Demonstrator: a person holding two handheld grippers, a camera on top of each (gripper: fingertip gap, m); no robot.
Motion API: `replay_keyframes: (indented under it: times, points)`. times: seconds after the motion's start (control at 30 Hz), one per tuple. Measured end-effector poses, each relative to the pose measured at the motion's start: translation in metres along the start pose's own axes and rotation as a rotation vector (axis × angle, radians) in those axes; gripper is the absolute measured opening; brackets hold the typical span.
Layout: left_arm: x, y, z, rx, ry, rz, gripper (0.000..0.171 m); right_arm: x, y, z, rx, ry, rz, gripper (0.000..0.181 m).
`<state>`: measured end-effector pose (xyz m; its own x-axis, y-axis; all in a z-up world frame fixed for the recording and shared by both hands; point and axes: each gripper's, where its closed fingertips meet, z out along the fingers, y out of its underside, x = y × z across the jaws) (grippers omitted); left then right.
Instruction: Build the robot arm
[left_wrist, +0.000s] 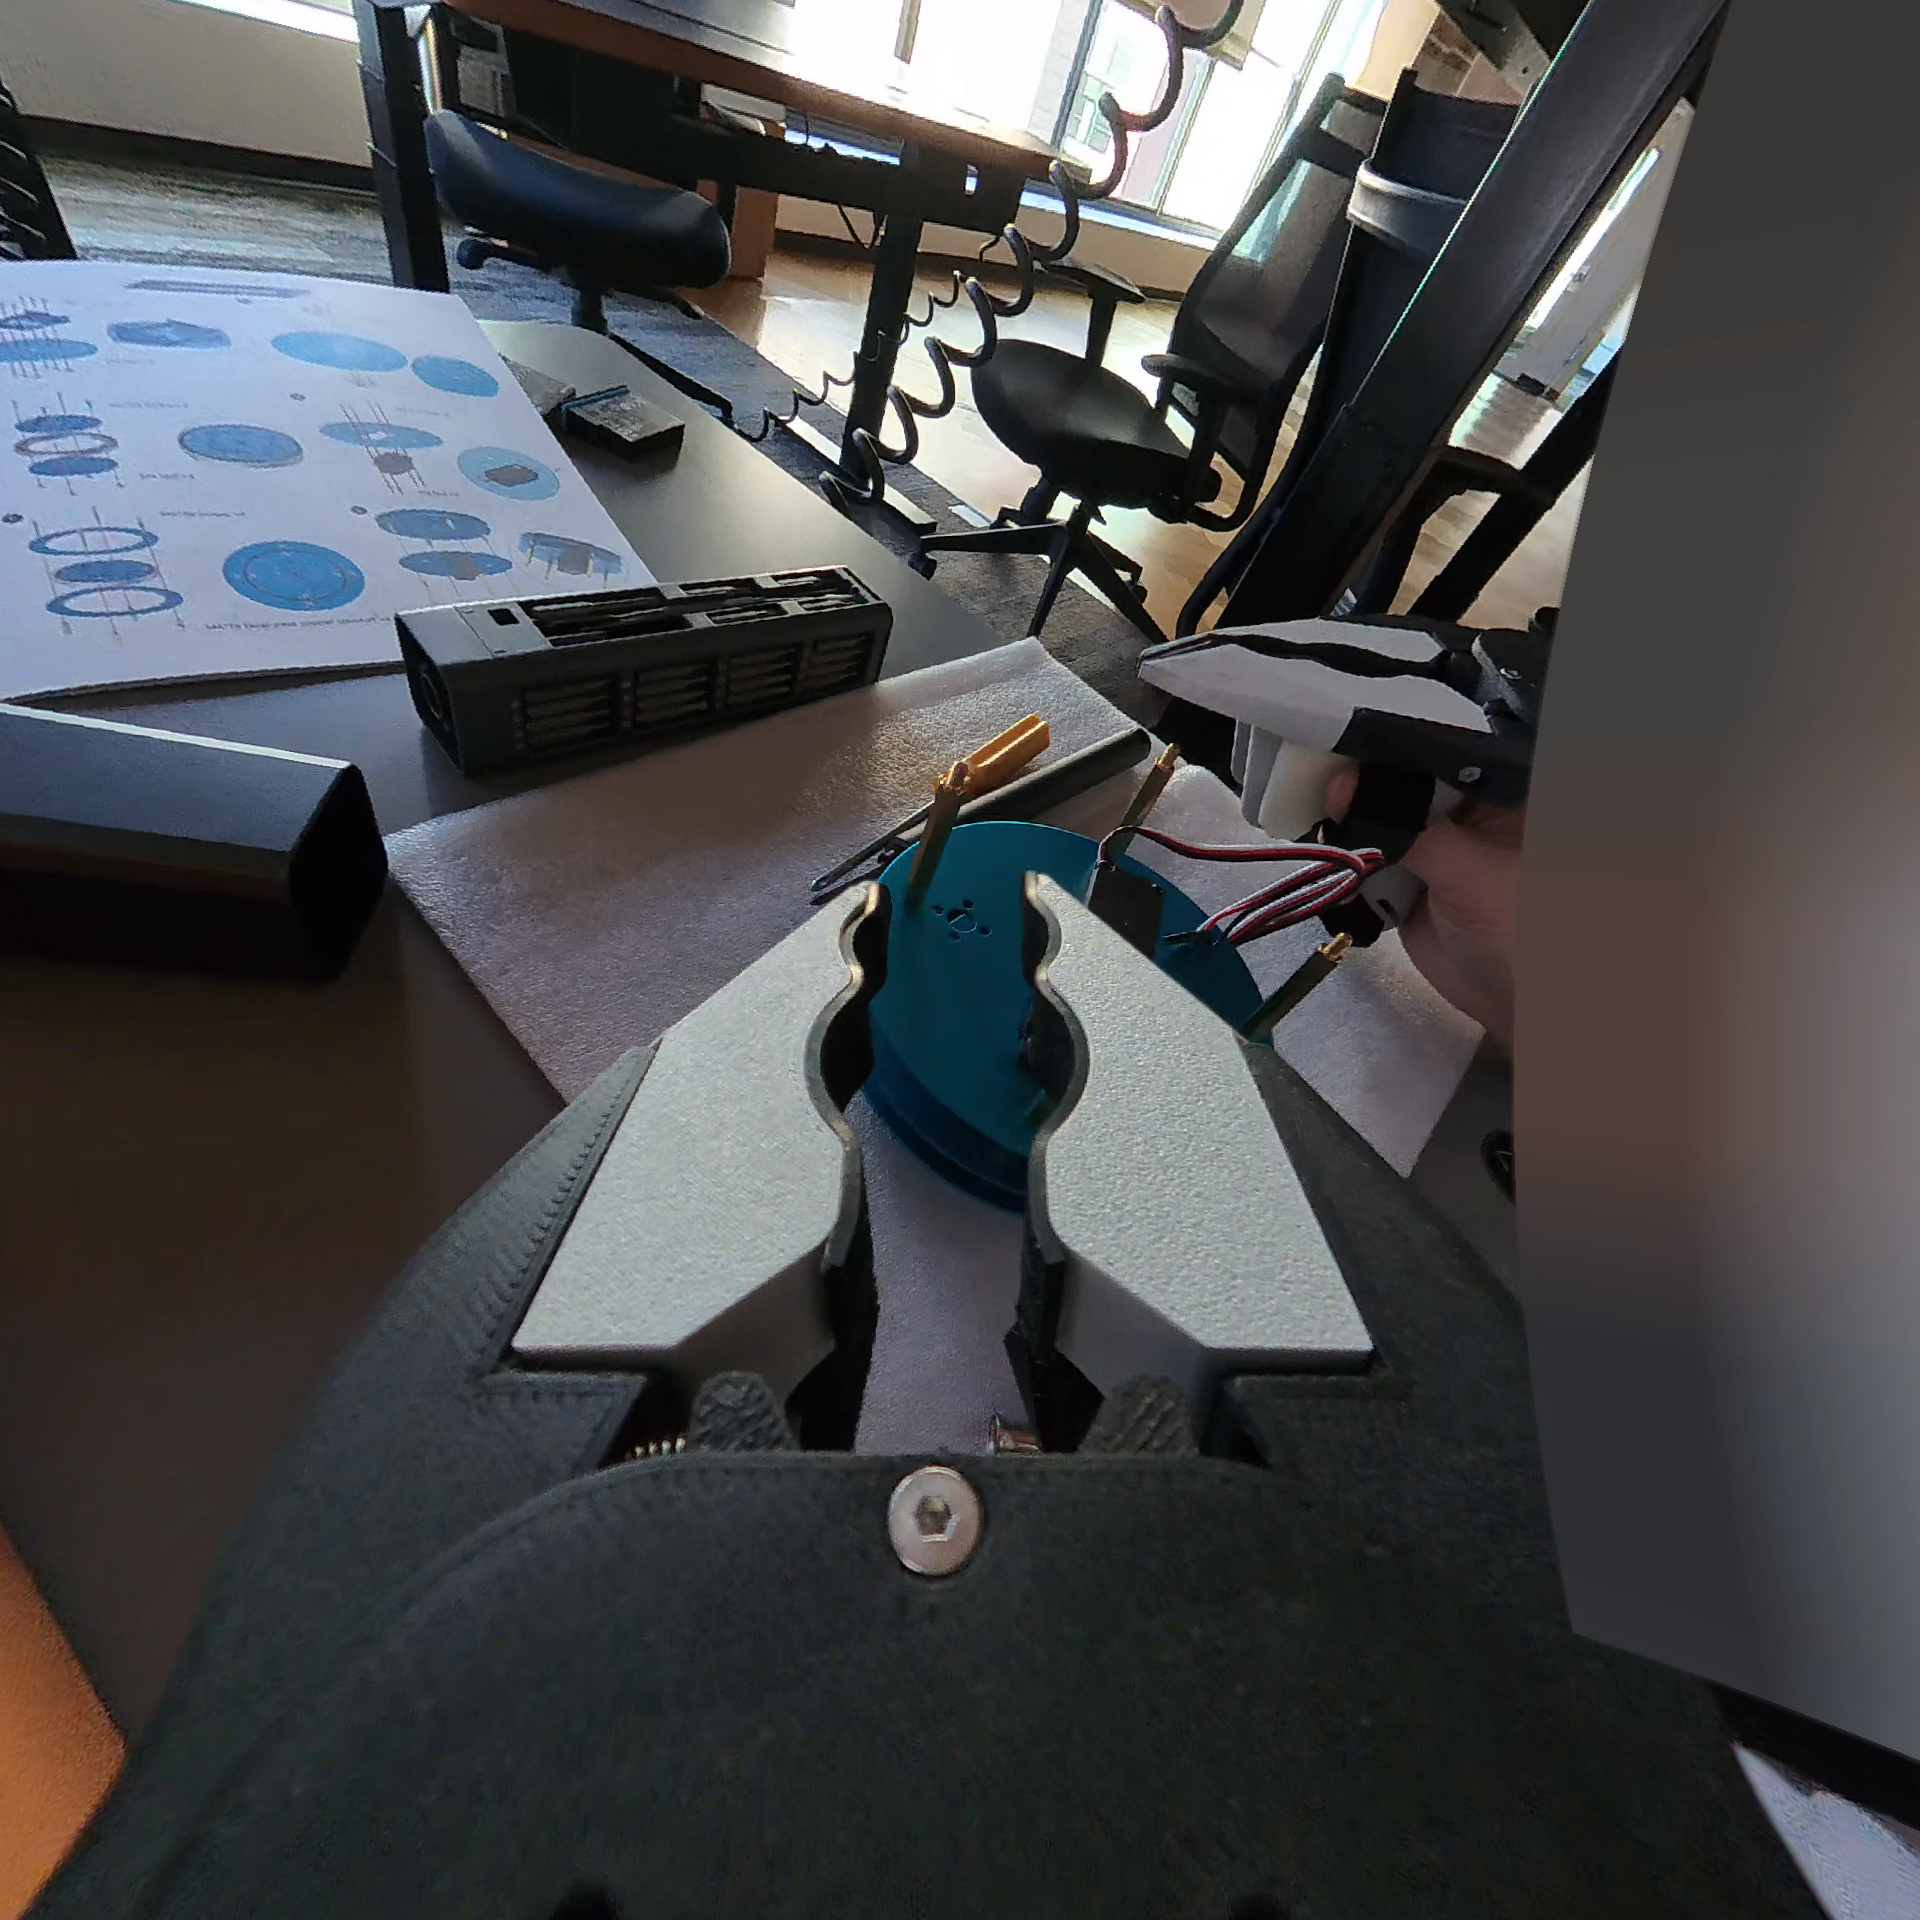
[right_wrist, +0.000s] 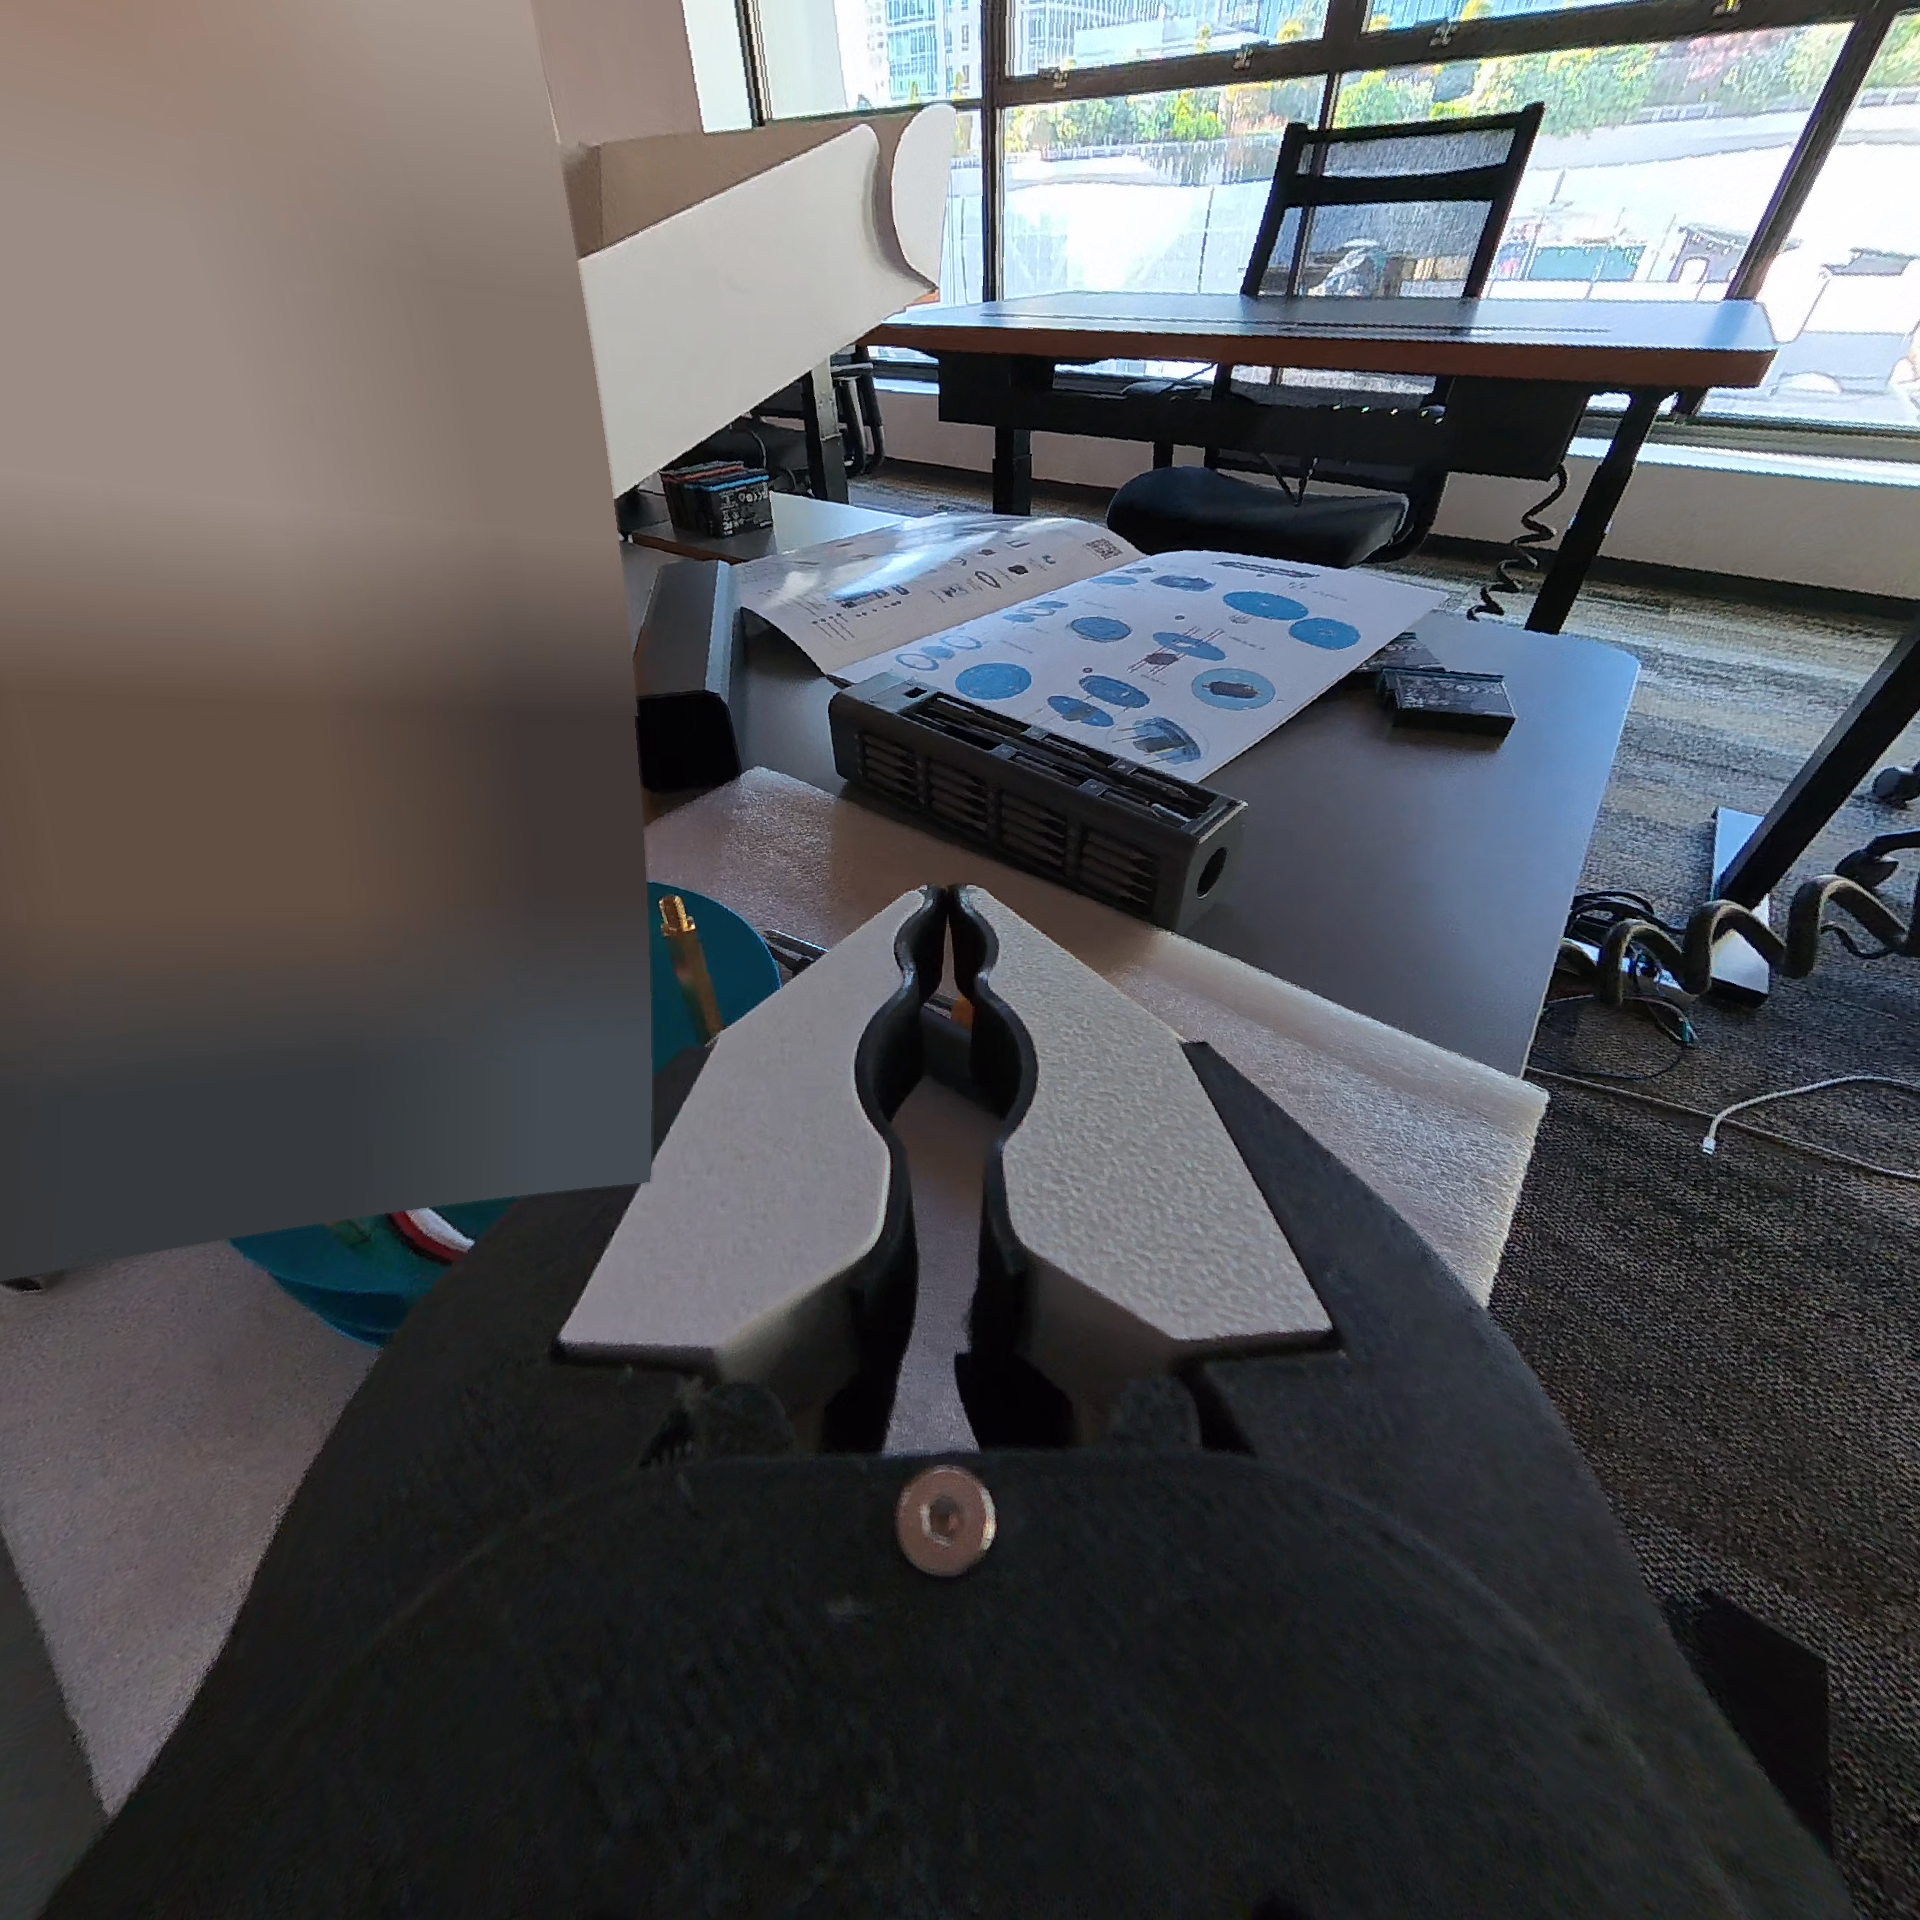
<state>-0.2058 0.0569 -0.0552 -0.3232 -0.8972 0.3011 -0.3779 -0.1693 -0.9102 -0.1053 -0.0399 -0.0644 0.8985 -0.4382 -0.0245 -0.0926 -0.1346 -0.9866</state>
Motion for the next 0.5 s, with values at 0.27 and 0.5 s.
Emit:
replay_keyframes:
  times: [0.27,0.5]
  points:
    - [0.011,-0.013,-0.001,0.056,-0.024,0.141,0.018,0.004,-0.008,-0.002,0.031,0.017,-0.015,0.000]
    - [0.040,-0.069,-0.013,-0.026,-0.111,0.458,0.022,0.010,-0.008,-0.003,0.050,0.032,0.012,0.000]
